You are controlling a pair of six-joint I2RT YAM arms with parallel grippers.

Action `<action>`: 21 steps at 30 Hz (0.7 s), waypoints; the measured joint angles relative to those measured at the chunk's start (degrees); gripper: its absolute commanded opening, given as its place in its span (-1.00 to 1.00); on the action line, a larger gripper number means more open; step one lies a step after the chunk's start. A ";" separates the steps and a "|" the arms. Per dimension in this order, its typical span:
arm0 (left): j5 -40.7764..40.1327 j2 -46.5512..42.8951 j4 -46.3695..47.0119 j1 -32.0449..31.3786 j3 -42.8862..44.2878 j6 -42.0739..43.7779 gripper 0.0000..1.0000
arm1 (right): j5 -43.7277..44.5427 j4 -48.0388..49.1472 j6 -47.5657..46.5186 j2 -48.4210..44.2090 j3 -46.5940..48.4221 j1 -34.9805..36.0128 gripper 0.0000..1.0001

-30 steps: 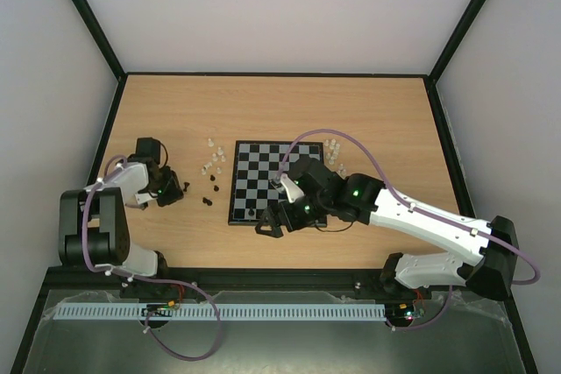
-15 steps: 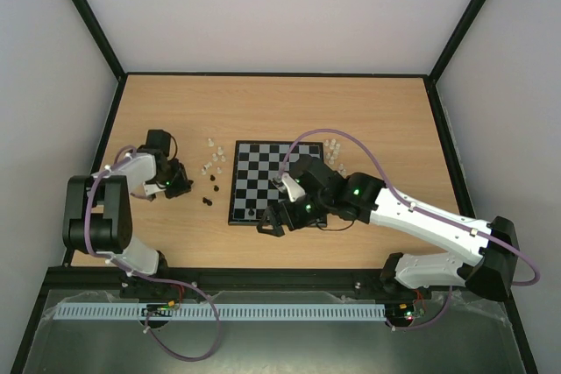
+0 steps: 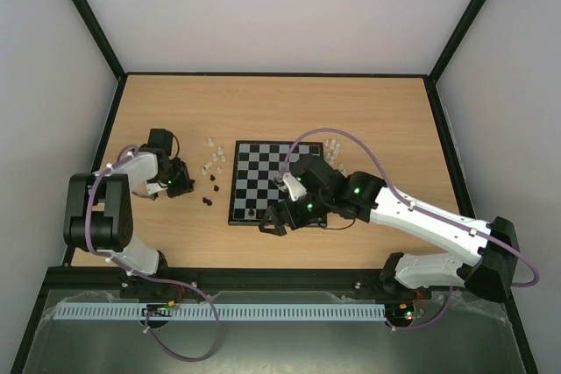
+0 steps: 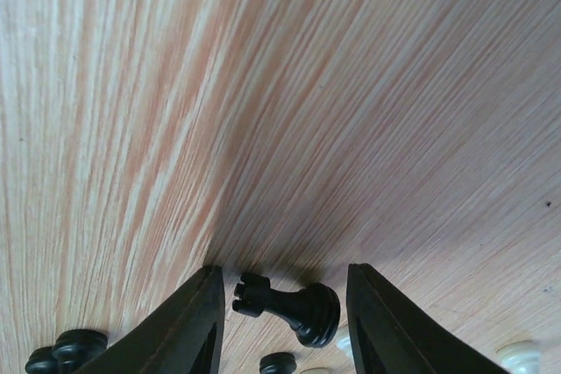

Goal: Set up the chess pieces on the board
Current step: Pick up the chess piece at the center of the board.

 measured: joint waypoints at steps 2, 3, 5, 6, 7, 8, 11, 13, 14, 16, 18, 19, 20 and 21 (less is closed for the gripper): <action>0.04 0.00 0.09 -0.26 0.00 -0.02 -0.07 | -0.13 0.00 -0.20 0.00 0.00 -0.15 0.84; 0.15 0.02 0.17 -0.37 0.00 0.04 -0.03 | -0.22 0.00 -0.24 0.00 -0.02 -0.20 0.84; 0.28 0.02 0.31 -0.63 0.00 0.04 -0.01 | -0.33 0.02 -0.33 0.00 -0.02 -0.22 0.84; 0.42 0.02 0.33 -0.70 0.00 0.07 0.00 | -0.39 0.02 -0.39 0.00 -0.07 -0.22 0.84; 0.44 0.02 0.35 -0.83 0.00 0.04 -0.01 | -0.48 0.00 -0.44 0.00 -0.07 -0.22 0.84; 0.48 0.02 0.39 -0.98 0.00 -0.02 -0.01 | -0.52 0.02 -0.46 0.00 -0.09 -0.26 0.84; 0.55 0.02 0.70 -1.31 -0.09 -0.33 -0.07 | -0.68 -0.02 -0.48 0.00 -0.33 -0.26 0.84; 0.66 0.15 0.92 -1.46 -0.09 -0.57 -0.12 | -0.68 0.00 -0.52 0.00 -0.42 -0.31 0.84; 0.68 0.22 1.14 -1.49 -0.09 -0.68 -0.16 | -0.68 0.00 -0.57 0.00 -0.46 -0.33 0.84; 0.68 0.28 1.29 -1.51 -0.09 -0.83 -0.23 | -0.70 0.00 -0.61 0.00 -0.68 -0.39 0.84; 0.72 0.42 1.36 -1.51 -0.07 -1.03 -0.29 | -0.70 0.00 -0.66 0.00 -0.87 -0.52 0.84; 0.79 0.46 1.40 -1.51 -0.07 -1.14 -0.32 | -0.70 -0.02 -0.66 0.00 -0.94 -0.57 0.84; 0.81 0.48 1.42 -1.51 -0.07 -1.16 -0.36 | -0.70 -0.02 -0.63 0.00 -0.96 -0.59 0.84; 0.83 0.50 1.42 -1.51 -0.07 -1.18 -0.40 | -0.70 -0.02 -0.63 0.00 -0.98 -0.59 0.84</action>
